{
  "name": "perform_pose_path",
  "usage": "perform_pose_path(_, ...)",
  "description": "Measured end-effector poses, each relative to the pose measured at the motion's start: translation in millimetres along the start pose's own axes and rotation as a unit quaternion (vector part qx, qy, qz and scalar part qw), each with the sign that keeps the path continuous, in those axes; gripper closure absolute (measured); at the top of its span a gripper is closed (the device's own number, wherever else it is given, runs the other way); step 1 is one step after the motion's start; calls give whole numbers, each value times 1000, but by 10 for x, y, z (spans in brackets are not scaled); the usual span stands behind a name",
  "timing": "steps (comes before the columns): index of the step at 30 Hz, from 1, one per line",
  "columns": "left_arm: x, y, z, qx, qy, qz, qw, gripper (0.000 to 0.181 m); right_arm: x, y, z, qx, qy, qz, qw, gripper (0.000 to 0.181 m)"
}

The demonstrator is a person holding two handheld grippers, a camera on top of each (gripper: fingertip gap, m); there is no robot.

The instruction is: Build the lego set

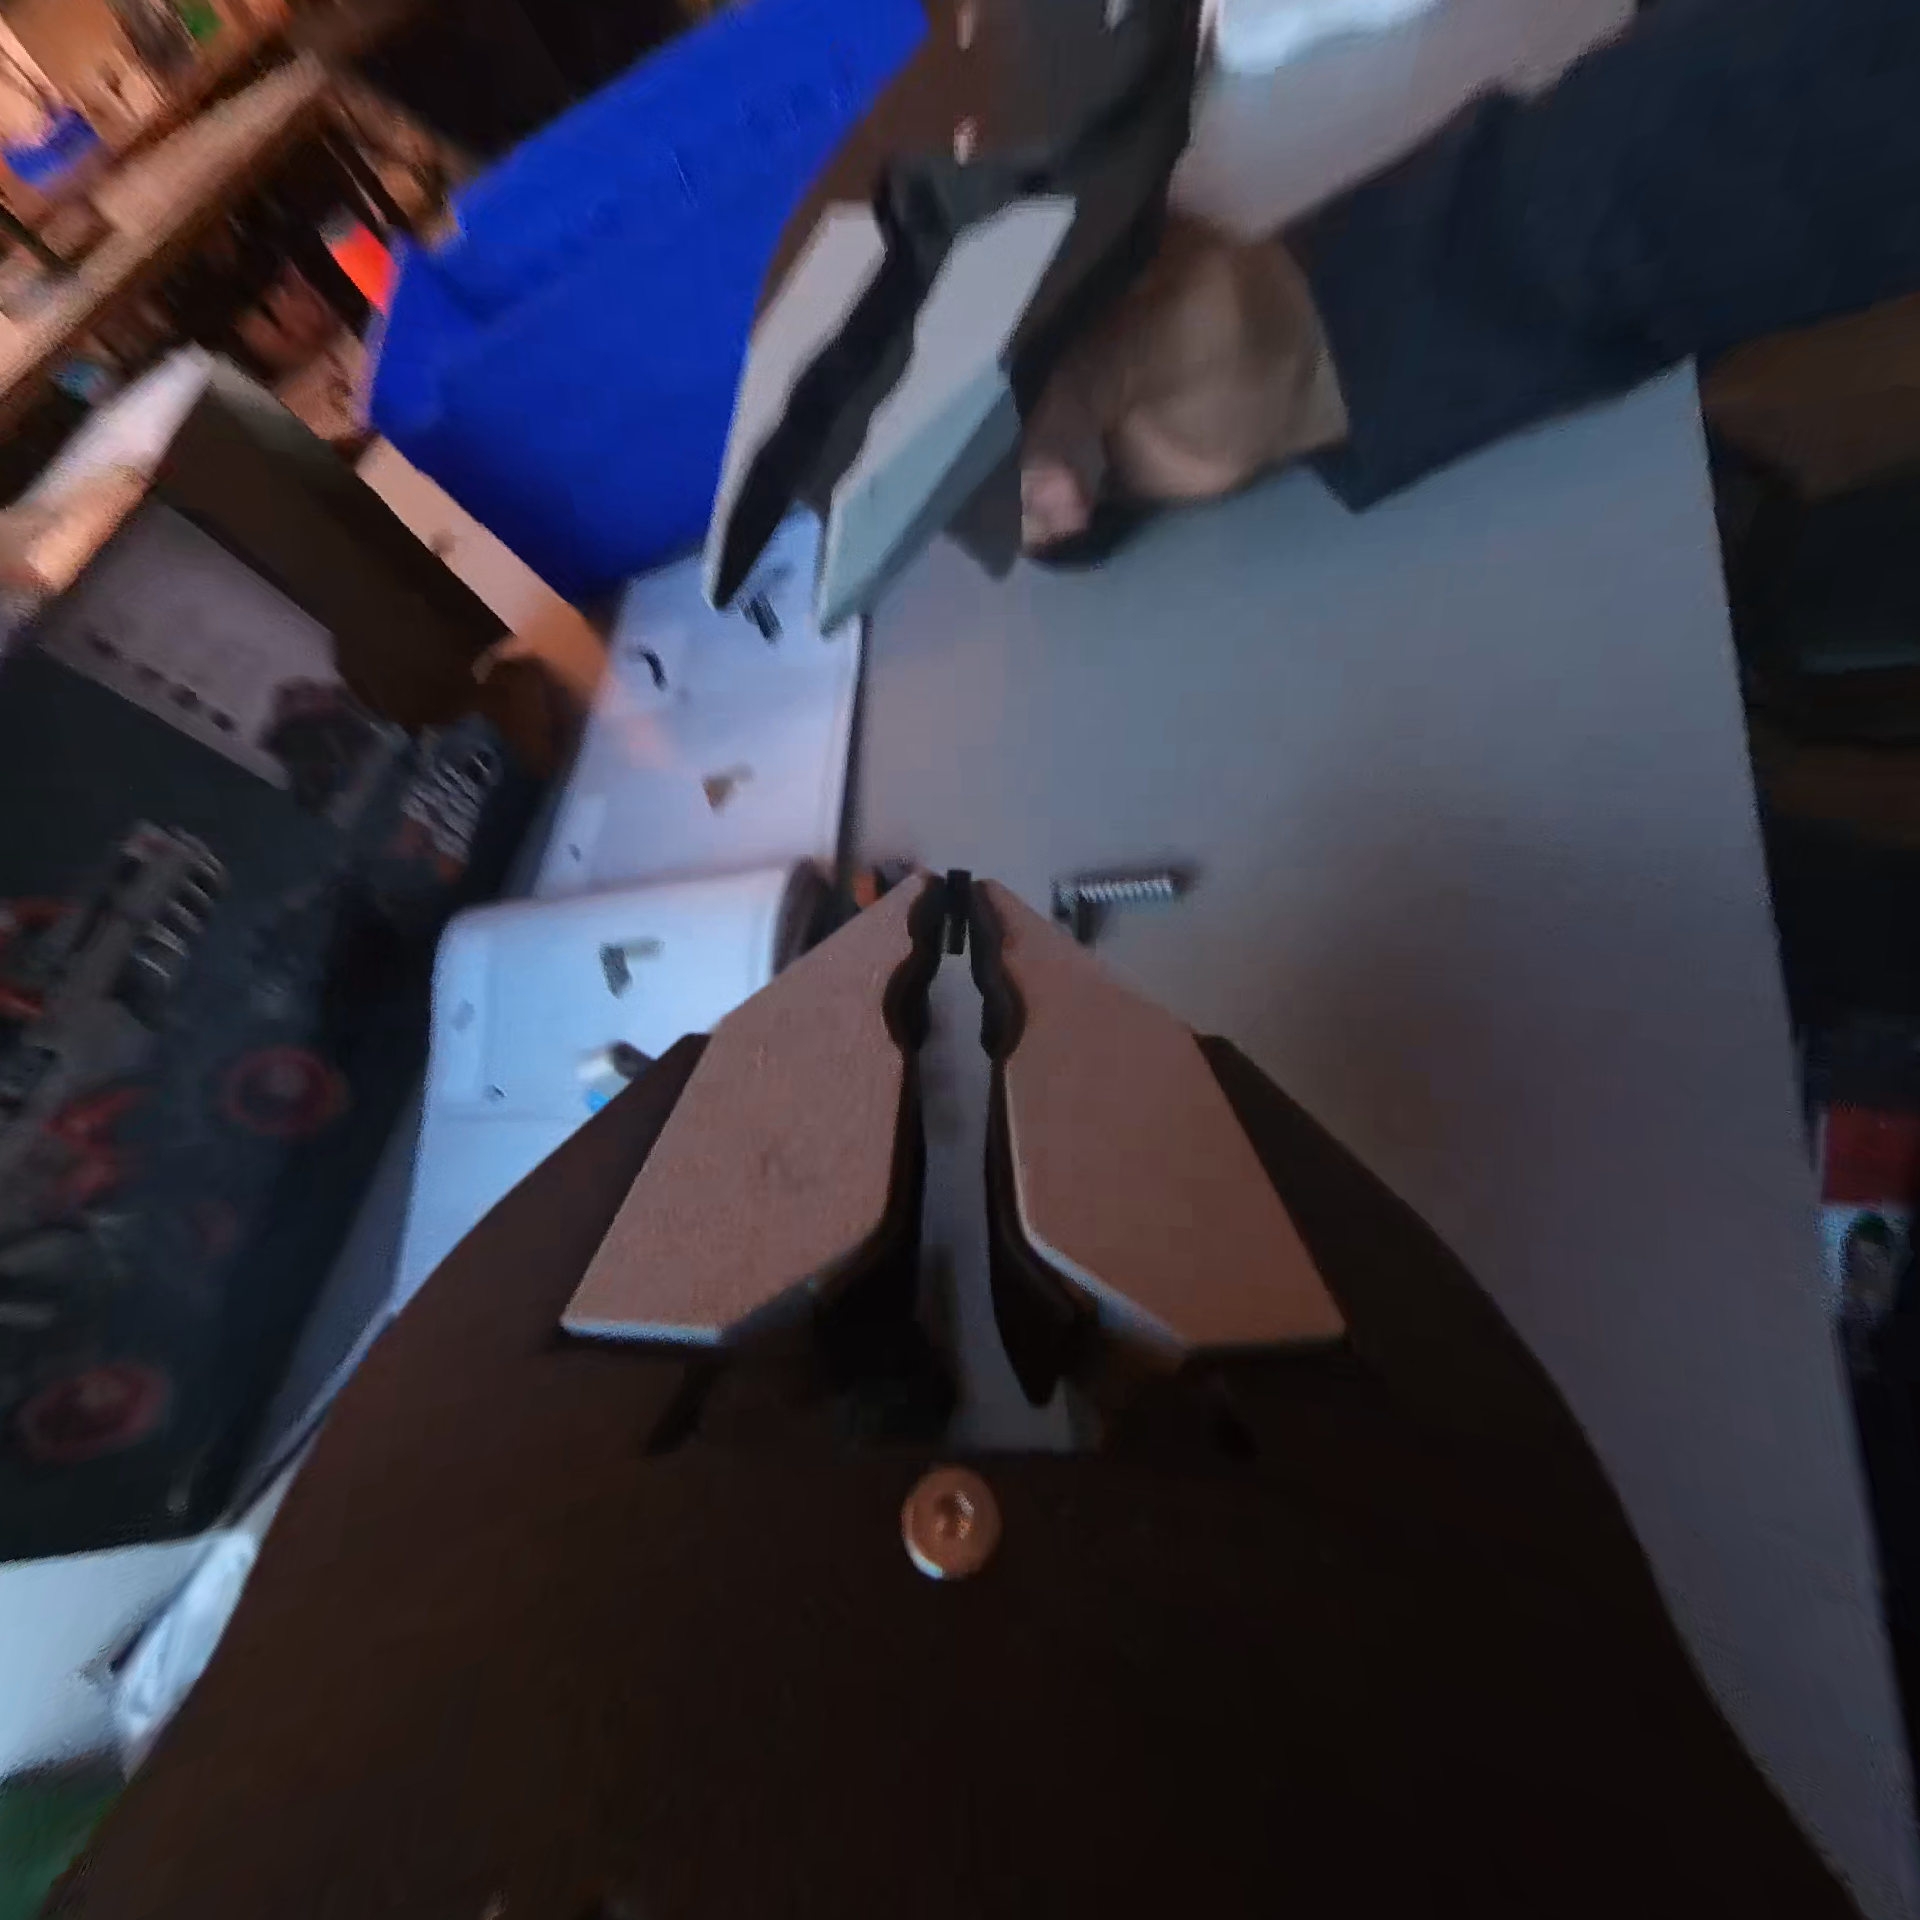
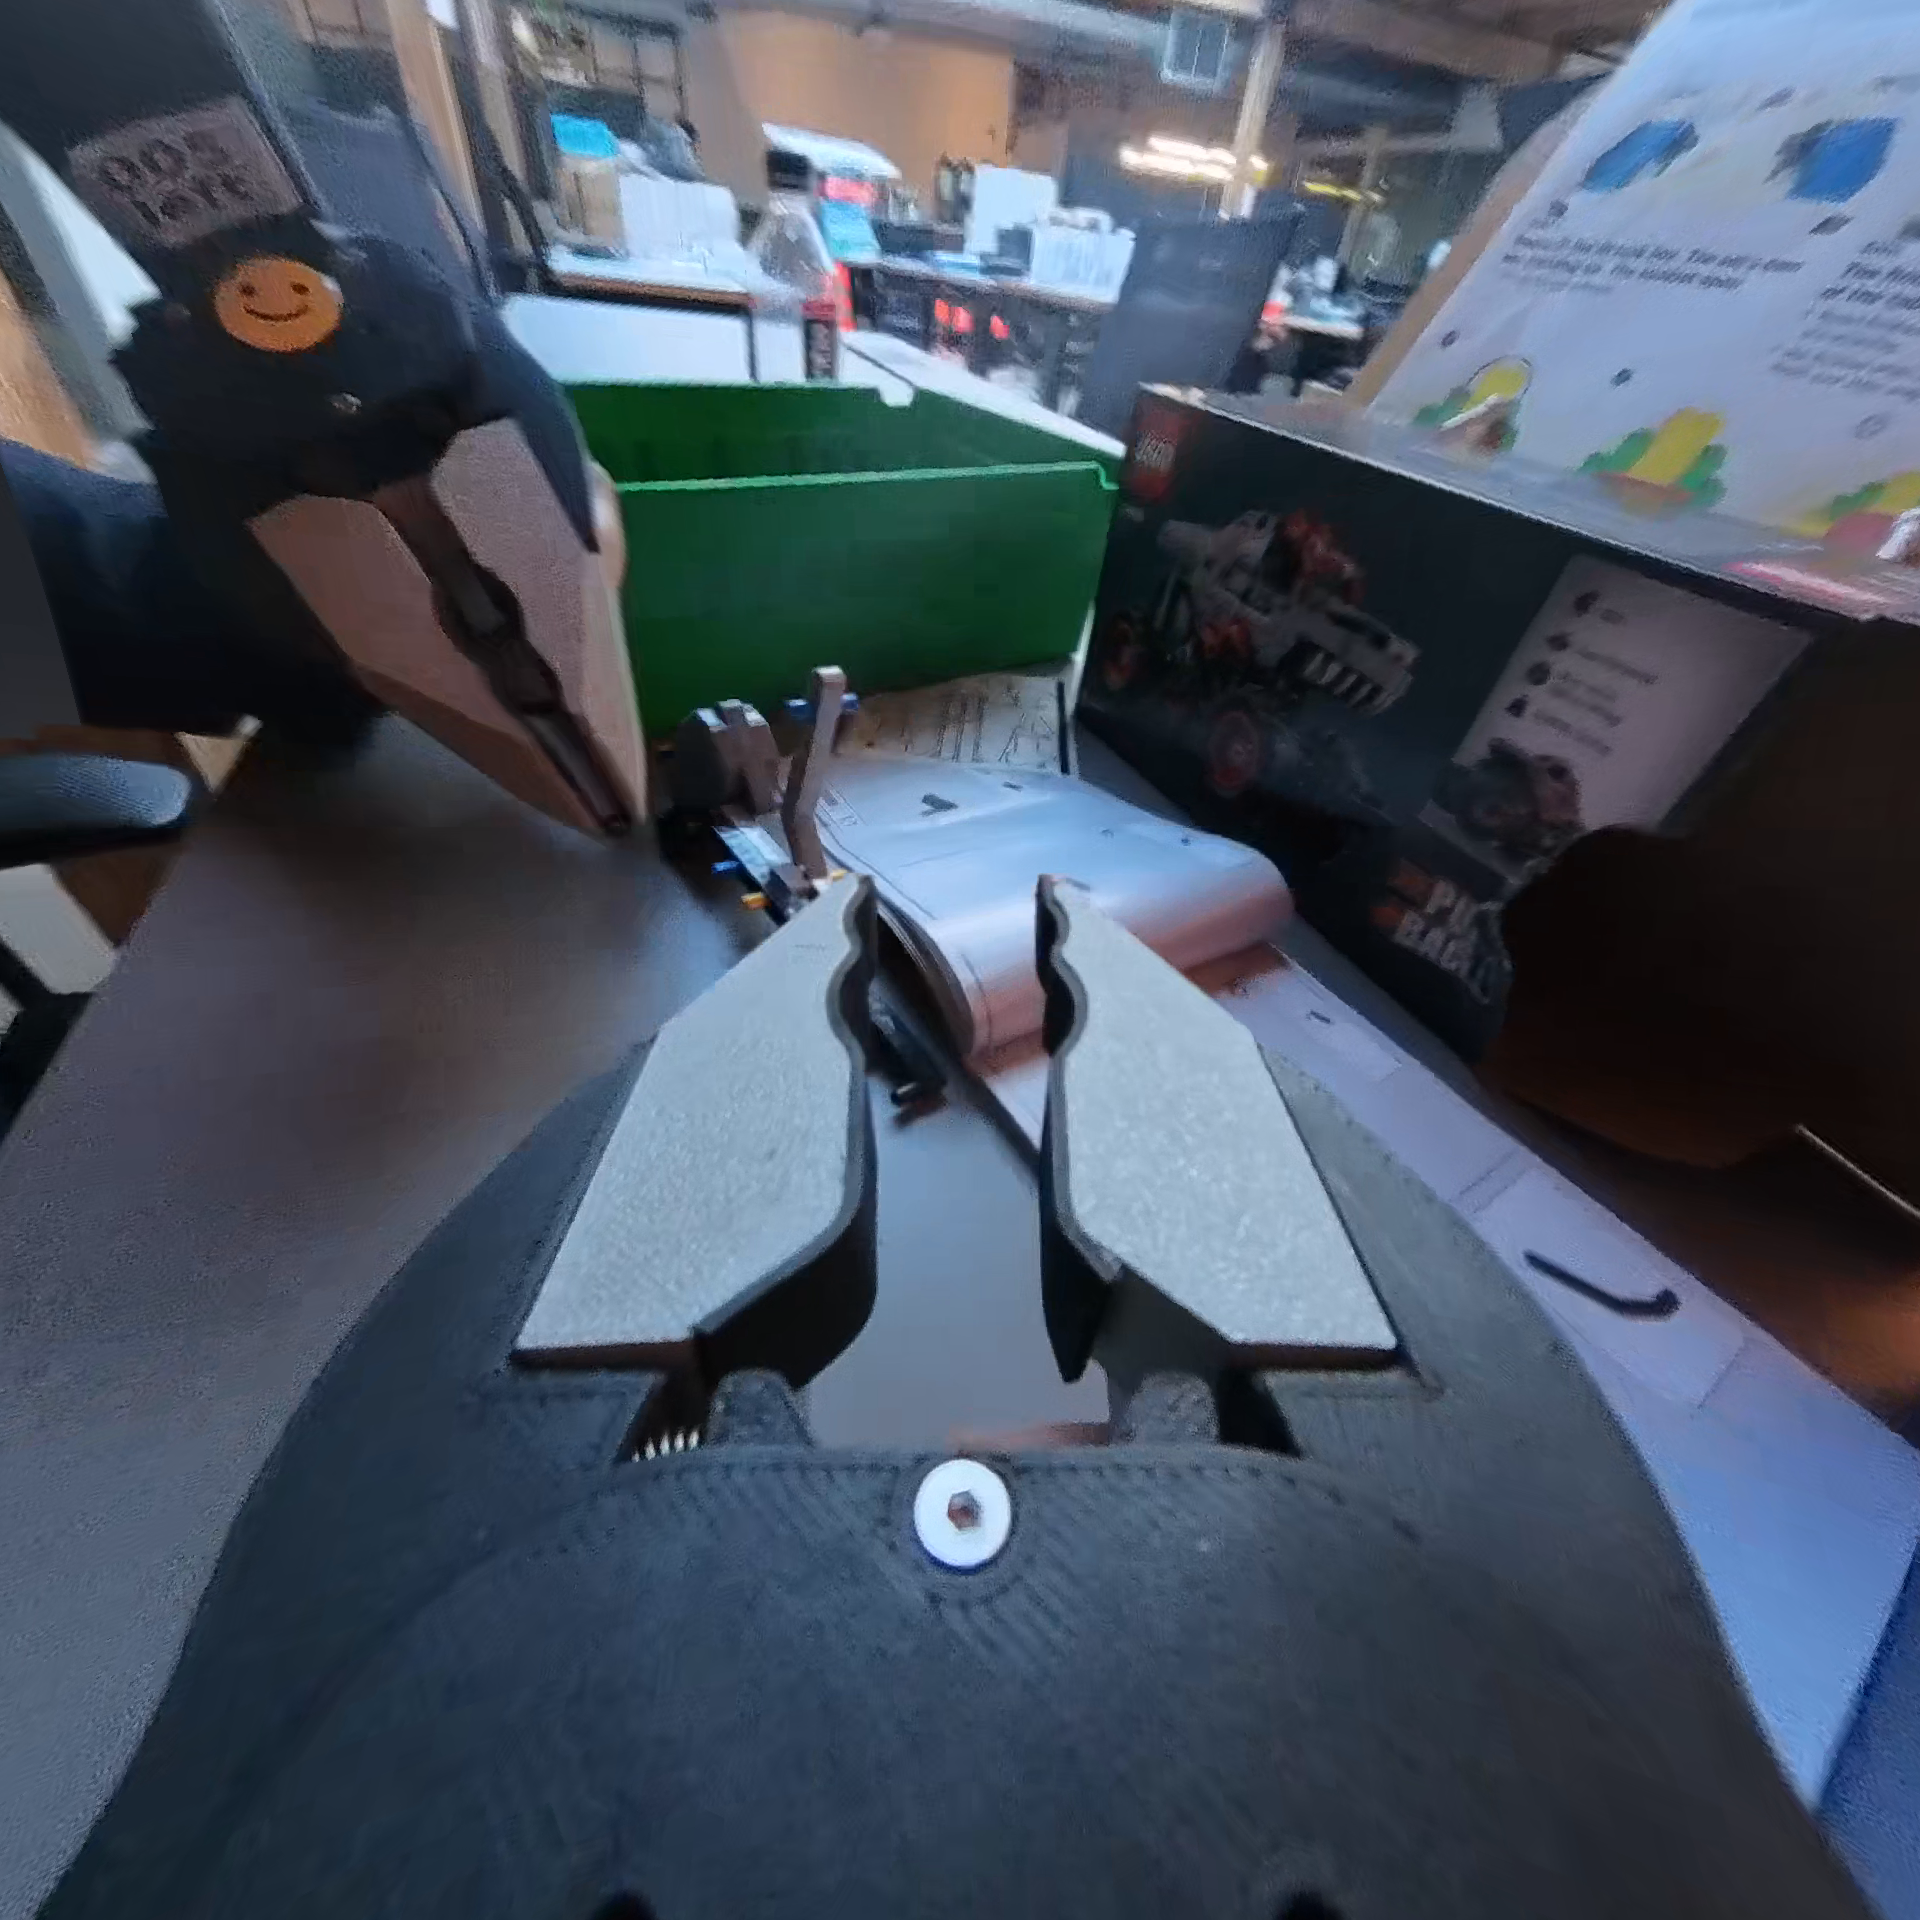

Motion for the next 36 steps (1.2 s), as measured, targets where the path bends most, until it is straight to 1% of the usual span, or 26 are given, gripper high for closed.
perform_pose_path(2,53,52,72,19,5,-25,999,179,-3,51,21,50,31,-4,998,156)
perform_pose_path(5,42,112,27,35,9,-27,999,179,105,98,182,125,69,-47,989,165)
perform_pose_path(7,24,117,50,67,32,-24,997,179,140,136,273,153,82,-56,983,171)
perform_pose_path(9,15,104,120,106,65,-26,992,178,109,205,301,153,91,-42,983,171)
perform_pose_path(12,41,114,59,96,63,-35,993,179,82,323,357,161,120,-26,979,172)
perform_pose_path(15,-9,155,39,98,72,-20,992,179,63,404,412,171,156,-18,973,172)
perform_pose_path(18,27,123,53,111,77,-31,990,179,45,396,354,147,171,-18,974,174)
perform_pose_path(21,80,77,87,139,95,-44,985,179,27,388,376,169,213,-20,962,171)
perform_pose_path(24,59,97,68,148,120,-33,981,179,47,407,415,192,246,-34,950,168)
perform_pose_path(28,65,110,38,152,130,-31,979,179,27,431,410,198,266,-32,943,179)
perform_pose_path(30,62,114,46,156,130,-26,979,179,26,429,409,201,273,-34,940,176)
perform_pose_path(35,66,115,44,173,153,-20,973,179,3,446,392,190,277,-26,941,176)
perform_pose_path(36,82,109,37,174,154,-24,972,179,-6,451,386,187,278,-23,942,171)
Point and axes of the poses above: each gripper's, where its closed fingertips meet, y out along the fingers, x out of its top, z = x × y across the jaws, the point moved 3 cm from there along -y, back along the fingers, and after that the axes turned 10 degrees about x, right-handed, at the moved point
